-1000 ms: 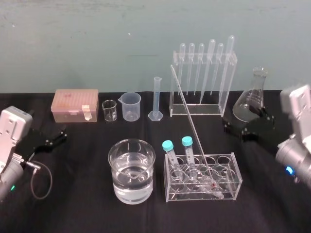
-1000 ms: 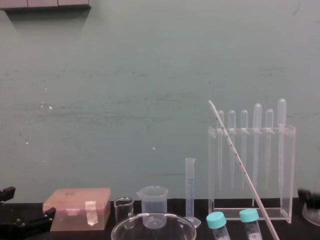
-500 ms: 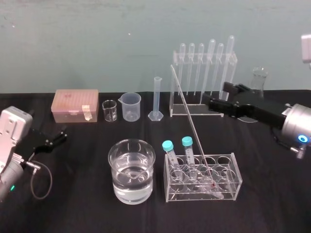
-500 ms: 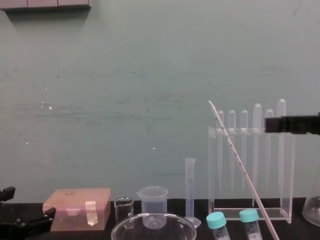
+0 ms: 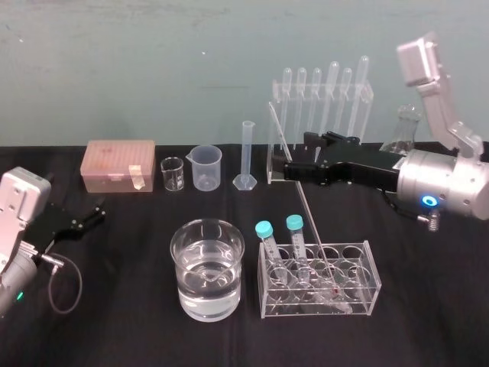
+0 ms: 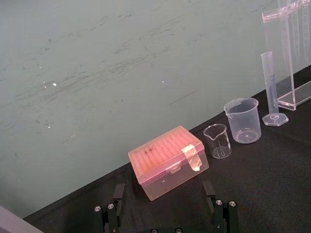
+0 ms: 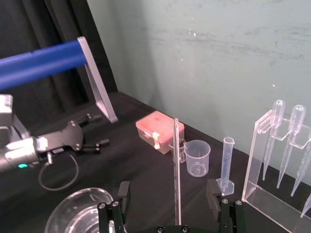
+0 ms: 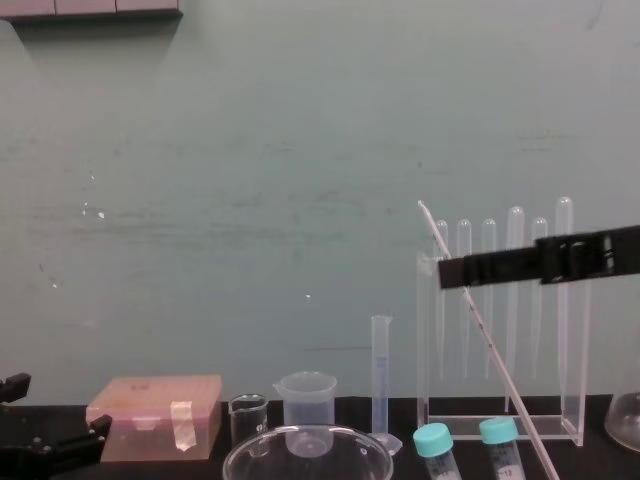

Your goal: Hold the thermometer with one hand and immerse one end into the beaker, then reinsert it into the test tube rack.

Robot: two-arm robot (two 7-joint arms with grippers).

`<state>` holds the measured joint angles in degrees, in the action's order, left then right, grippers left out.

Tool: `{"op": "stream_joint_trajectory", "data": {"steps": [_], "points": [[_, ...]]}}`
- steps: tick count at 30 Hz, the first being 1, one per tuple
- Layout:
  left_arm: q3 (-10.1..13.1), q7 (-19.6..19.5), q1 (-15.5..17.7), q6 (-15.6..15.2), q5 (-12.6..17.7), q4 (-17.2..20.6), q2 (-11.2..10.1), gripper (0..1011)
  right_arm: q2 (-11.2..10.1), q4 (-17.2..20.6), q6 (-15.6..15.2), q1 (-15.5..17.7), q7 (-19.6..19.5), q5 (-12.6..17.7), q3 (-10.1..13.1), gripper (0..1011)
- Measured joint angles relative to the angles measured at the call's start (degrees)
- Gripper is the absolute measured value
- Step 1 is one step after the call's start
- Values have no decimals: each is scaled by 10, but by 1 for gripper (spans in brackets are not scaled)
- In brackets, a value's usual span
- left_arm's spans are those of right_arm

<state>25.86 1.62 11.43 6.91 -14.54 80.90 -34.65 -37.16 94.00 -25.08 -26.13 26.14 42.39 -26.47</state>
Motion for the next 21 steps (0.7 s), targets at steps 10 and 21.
{"op": "stream_joint_trajectory", "data": {"steps": [10,21], "points": [[0,0,0,0,0,0,0,1008,17,-29,-12,-42,-19,-36,-47,1003],[0,0,0,0,0,0,0,1008,23,-36,-6,-49,-24,-51,-56,1003]]}}
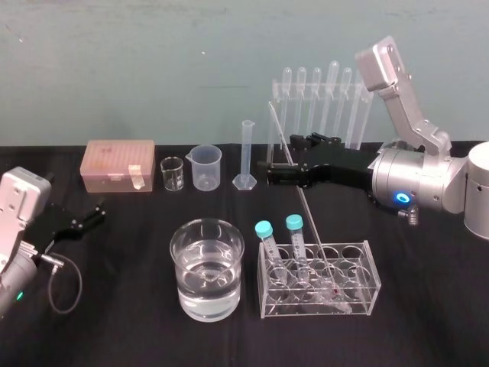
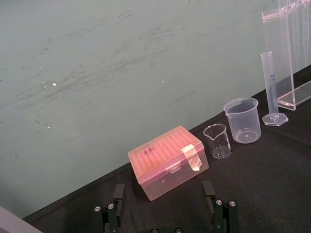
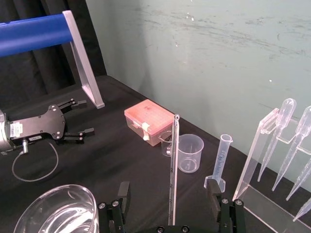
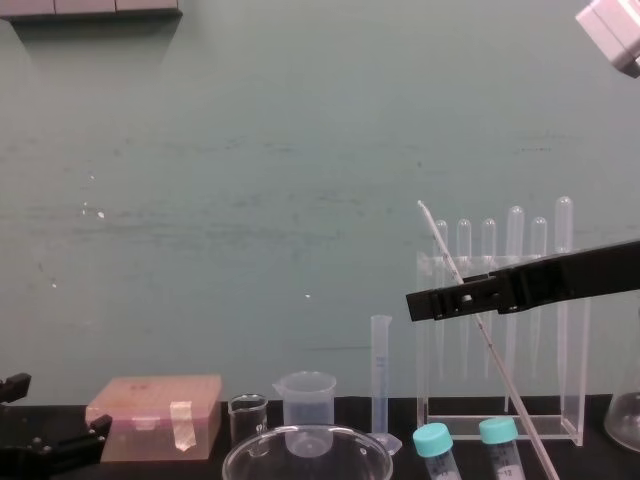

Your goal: Hold the thermometer with one hand and immerse one end into the beaker, then reinsert it into the test tube rack.

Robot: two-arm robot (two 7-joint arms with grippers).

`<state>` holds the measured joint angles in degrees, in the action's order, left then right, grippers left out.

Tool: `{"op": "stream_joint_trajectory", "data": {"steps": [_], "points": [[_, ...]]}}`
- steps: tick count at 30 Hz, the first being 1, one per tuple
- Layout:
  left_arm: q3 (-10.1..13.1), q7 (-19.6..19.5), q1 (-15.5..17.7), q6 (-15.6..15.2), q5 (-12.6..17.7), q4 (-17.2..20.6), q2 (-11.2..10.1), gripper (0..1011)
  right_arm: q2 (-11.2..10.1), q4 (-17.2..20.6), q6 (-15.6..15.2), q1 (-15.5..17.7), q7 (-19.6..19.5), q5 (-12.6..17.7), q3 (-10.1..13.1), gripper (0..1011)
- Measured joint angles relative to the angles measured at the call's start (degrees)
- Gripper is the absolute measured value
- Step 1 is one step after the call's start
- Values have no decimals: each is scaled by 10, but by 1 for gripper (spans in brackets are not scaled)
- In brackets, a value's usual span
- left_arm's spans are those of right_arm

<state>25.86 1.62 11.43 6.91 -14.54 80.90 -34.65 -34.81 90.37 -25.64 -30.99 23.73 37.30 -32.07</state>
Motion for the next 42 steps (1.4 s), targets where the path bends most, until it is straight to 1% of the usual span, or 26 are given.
{"op": "stream_joint_trajectory", "data": {"steps": [4,6,7,10,11,16,17,19,20,21,23,24,25,26,27,28,29,32,34,35,36,42], "points": [[0,0,0,0,0,0,0,1008,0,0,-1,0,0,1,0,990],[0,0,0,0,0,0,0,1008,0,1,-2,0,0,1,1,929],[0,0,0,0,0,0,0,1008,0,1,-2,0,0,1,1,929],[0,0,0,0,0,0,0,1008,0,1,-2,0,0,2,1,868],[0,0,0,0,0,0,0,1008,0,1,-2,0,0,3,1,816],[0,0,0,0,0,0,0,1008,-1,1,-3,0,1,4,2,689],[0,0,0,0,0,0,0,1008,-1,1,-3,0,0,4,2,627],[0,0,0,0,0,0,0,1008,-1,1,-3,1,1,4,2,593],[0,0,0,0,0,0,0,1008,-1,1,-3,1,0,4,2,536],[0,0,0,0,0,0,0,1008,-1,1,-3,1,1,4,2,504],[0,0,0,0,0,0,0,1008,-1,1,-4,1,1,4,2,466],[0,0,0,0,0,0,0,1008,-1,1,-4,1,1,4,2,405],[0,0,0,0,0,0,0,1008,-1,1,-4,1,1,4,2,390],[0,0,0,0,0,0,0,1008,-1,1,-4,1,1,4,2,343],[0,0,0,0,0,0,0,1008,-1,1,-4,1,1,4,2,330],[0,0,0,0,0,0,0,1008,-1,1,-4,1,1,4,2,282],[0,0,0,0,0,0,0,1008,-1,1,-4,1,1,5,2,264],[0,0,0,0,0,0,0,1008,-1,1,-4,1,1,5,2,166],[0,0,0,0,0,0,0,1008,-1,1,-4,1,1,5,2,137],[0,0,0,0,0,0,0,1008,-1,1,-4,1,1,5,2,78],[0,0,0,0,0,0,0,1008,-1,1,-4,1,1,5,2,60],[0,0,0,0,0,0,0,1008,-1,1,-4,1,1,5,2,57]]}}
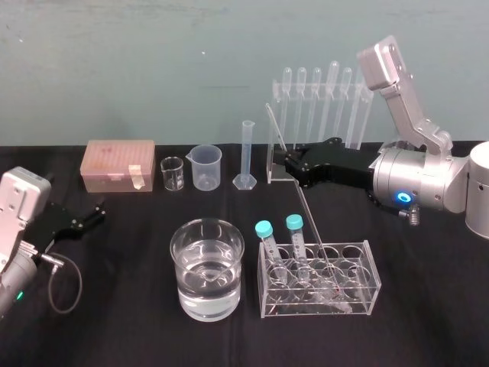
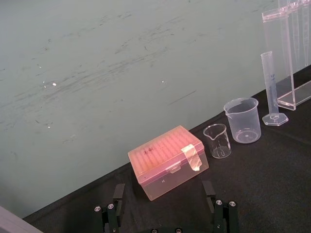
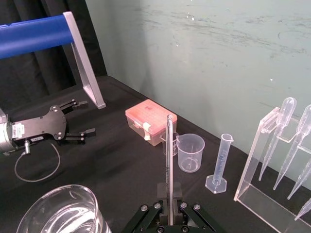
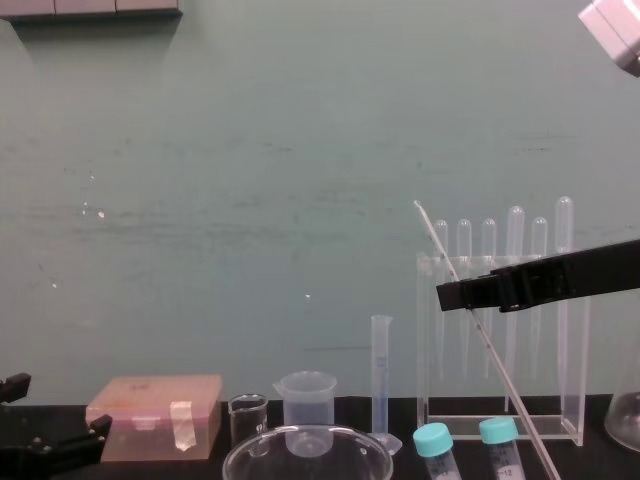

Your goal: Hold the thermometer with one hand and immerse one end into the beaker, then reinsert it into the test tube rack.

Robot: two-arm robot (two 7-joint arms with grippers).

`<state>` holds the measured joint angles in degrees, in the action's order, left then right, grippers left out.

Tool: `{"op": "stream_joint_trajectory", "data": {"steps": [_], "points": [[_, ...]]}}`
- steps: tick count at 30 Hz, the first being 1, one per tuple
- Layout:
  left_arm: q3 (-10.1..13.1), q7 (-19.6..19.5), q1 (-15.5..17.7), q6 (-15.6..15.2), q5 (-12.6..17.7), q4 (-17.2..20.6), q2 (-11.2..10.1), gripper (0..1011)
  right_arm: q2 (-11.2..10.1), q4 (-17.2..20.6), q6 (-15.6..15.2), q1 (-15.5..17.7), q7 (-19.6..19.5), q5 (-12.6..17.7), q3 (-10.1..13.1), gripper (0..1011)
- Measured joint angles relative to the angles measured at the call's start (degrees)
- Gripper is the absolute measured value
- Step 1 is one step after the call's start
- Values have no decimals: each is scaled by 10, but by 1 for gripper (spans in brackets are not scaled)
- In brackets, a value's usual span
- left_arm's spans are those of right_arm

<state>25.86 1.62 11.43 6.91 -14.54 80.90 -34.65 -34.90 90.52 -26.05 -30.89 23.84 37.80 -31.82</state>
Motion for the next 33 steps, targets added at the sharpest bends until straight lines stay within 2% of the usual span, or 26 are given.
{"op": "stream_joint_trajectory", "data": {"steps": [4,7,10,11,13,18,21,26,33], "points": [[0,0,0,0,0,0,0,1008,0,0,0,0,0,0,0,57],[0,0,0,0,0,0,0,1008,1,1,12,10,0,3,6,57],[0,0,0,0,0,0,0,1008,4,7,45,26,-1,7,20,57],[0,0,0,0,0,0,0,1008,4,7,45,26,-1,7,20,57],[0,0,0,0,0,0,0,1008,3,15,75,39,1,9,31,57],[0,0,0,0,0,0,0,1008,-3,34,112,56,5,8,46,57],[0,0,0,0,0,0,0,1008,-10,57,154,81,6,6,69,57],[0,0,0,0,0,0,0,1008,-14,83,200,121,7,18,105,57],[0,0,0,0,0,0,0,1008,-13,102,231,146,15,36,141,57]]}}
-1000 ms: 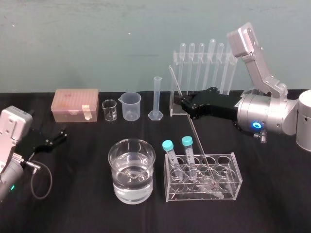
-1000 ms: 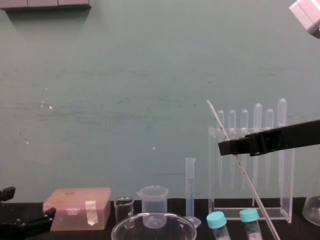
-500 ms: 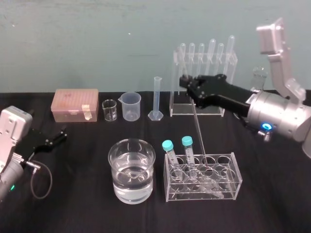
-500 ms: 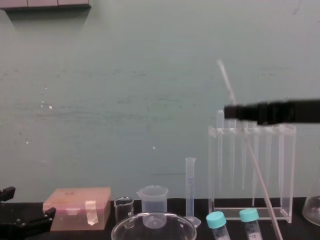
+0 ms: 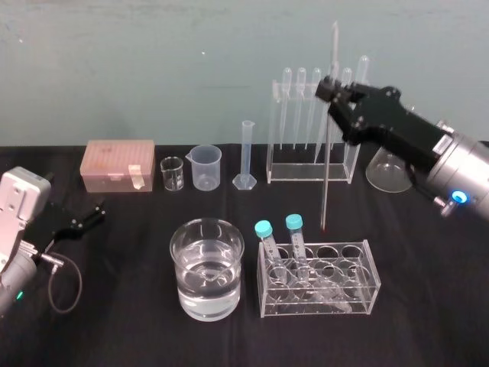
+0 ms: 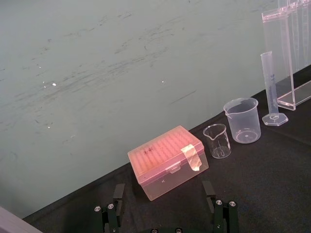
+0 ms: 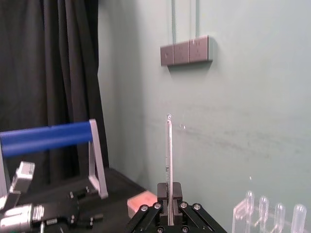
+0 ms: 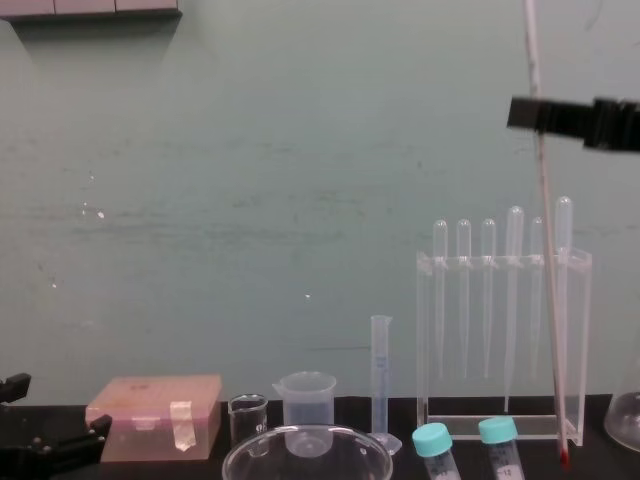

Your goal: Hold the thermometer with one hand and immerse one end into the beaker, then reinsert it into the test tube rack.

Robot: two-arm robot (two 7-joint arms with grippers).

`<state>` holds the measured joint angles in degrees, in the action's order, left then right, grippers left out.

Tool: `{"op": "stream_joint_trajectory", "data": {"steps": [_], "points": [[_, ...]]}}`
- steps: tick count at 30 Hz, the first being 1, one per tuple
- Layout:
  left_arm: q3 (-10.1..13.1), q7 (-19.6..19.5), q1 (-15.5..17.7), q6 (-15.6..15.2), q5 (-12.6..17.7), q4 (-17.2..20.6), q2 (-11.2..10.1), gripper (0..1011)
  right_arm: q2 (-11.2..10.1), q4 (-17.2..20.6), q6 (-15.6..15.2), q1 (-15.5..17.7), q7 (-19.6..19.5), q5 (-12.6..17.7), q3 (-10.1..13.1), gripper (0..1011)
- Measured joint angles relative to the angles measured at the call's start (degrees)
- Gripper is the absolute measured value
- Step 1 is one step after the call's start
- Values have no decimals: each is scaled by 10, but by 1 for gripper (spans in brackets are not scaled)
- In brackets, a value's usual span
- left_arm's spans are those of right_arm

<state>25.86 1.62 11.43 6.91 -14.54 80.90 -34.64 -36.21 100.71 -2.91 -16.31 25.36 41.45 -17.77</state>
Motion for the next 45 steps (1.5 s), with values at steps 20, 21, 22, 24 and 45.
{"op": "stream_joint_trajectory", "data": {"steps": [20,21,22,24,45], "points": [[0,0,0,0,0,0,0,1008,33,-50,-66,-171,65,64,-44,57],[0,0,0,0,0,0,0,1008,36,-53,-66,-176,69,64,-49,57],[0,0,0,0,0,0,0,1008,41,-57,-66,-182,73,65,-55,57],[0,0,0,0,0,0,0,1008,56,-70,-66,-196,86,68,-74,57],[0,0,0,0,0,0,0,1008,120,-176,-14,-235,195,60,-206,57]]}}
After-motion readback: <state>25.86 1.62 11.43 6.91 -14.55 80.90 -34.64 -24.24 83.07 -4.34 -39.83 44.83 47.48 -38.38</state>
